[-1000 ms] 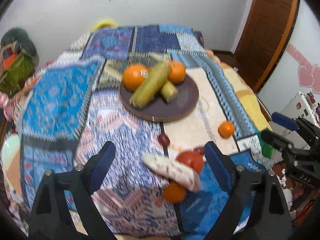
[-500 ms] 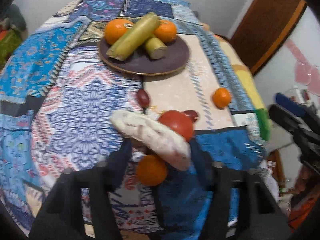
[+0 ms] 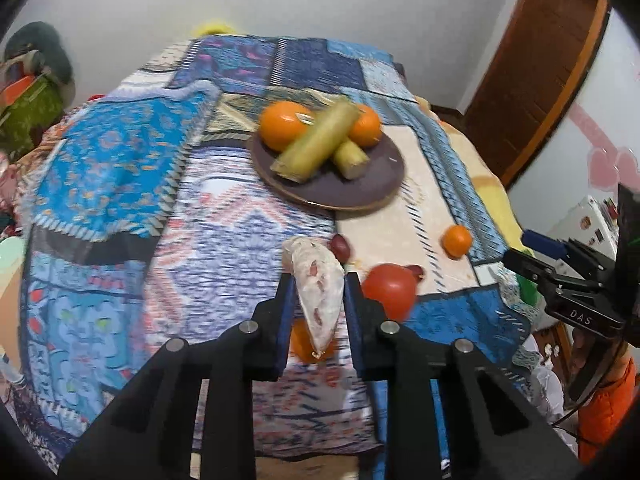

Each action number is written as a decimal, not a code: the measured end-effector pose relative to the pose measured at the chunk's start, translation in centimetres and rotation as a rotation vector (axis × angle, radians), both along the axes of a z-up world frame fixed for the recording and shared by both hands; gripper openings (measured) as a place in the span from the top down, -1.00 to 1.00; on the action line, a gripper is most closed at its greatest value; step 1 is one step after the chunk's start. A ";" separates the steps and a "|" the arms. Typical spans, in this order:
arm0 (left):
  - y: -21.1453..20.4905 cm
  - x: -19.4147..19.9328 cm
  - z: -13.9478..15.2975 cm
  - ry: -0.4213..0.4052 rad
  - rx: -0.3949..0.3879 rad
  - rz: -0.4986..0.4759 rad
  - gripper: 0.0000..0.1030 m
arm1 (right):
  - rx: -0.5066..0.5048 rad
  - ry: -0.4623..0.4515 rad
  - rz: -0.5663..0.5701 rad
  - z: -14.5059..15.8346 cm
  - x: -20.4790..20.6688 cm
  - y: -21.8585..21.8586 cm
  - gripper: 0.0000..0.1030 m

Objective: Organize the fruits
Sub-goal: 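Lift the pomelo segment with the left gripper while the right gripper grasps a mandarin, then carry the pomelo segment and the mandarin toward the plate with both grippers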

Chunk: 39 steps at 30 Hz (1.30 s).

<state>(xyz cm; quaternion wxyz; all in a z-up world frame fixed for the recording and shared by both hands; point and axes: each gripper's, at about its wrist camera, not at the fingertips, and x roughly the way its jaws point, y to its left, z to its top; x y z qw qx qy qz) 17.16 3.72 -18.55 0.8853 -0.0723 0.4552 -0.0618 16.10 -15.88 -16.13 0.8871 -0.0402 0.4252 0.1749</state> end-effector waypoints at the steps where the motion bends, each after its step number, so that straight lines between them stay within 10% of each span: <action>1: 0.6 0.0 -0.1 0.003 0.008 0.016 0.53 | -0.001 0.004 -0.001 -0.2 0.1 0.0 -0.11; 12: 5.7 0.0 -3.8 0.130 0.021 0.090 0.46 | -0.035 0.036 -0.012 -1.5 1.3 -0.1 -0.11; 19: 4.9 1.0 -4.2 0.117 0.067 0.045 -0.19 | -0.056 0.054 -0.007 -2.3 2.0 0.2 -0.11; 32: 2.7 4.2 -7.3 0.138 0.119 -0.063 -0.18 | -0.045 0.105 0.017 -4.7 4.3 1.3 -0.10; 39: 2.7 4.4 -7.4 0.123 0.133 -0.048 -0.09 | -0.025 0.127 0.024 -5.7 5.2 1.8 0.32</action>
